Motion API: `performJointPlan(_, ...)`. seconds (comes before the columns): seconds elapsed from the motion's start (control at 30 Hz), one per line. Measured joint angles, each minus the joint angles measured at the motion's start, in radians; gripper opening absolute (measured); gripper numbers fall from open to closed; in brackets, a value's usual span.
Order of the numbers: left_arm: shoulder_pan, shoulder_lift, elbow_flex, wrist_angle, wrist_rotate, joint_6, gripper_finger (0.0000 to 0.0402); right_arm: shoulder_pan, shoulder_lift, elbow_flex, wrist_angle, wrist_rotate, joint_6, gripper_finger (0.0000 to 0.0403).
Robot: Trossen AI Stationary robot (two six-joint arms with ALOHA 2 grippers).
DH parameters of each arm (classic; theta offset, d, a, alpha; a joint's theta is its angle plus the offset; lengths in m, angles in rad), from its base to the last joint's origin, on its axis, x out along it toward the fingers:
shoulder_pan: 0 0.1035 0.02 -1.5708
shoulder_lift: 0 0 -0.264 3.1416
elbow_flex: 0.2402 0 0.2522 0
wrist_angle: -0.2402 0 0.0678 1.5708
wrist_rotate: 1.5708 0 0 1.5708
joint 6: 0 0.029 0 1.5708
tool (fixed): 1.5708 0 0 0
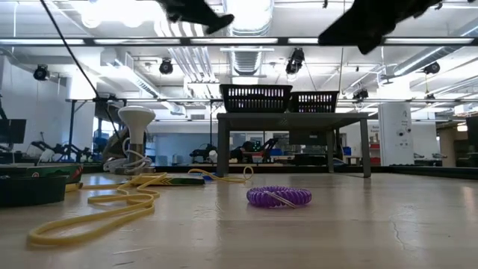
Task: Pick & Place Office Desk Supplies
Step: Put the right black spring keychain into the top left black bin
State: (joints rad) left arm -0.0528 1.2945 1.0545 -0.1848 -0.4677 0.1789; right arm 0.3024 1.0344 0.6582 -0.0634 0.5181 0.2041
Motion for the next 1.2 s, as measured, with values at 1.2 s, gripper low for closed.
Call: performJointPlan(1.2, 0.598, 0.655, 0.705, -0.238, 0.290, 0.118, 0.0033, -0.459, 0.123, -0.024, 0.593, 0.078, -0.395, 0.0057)
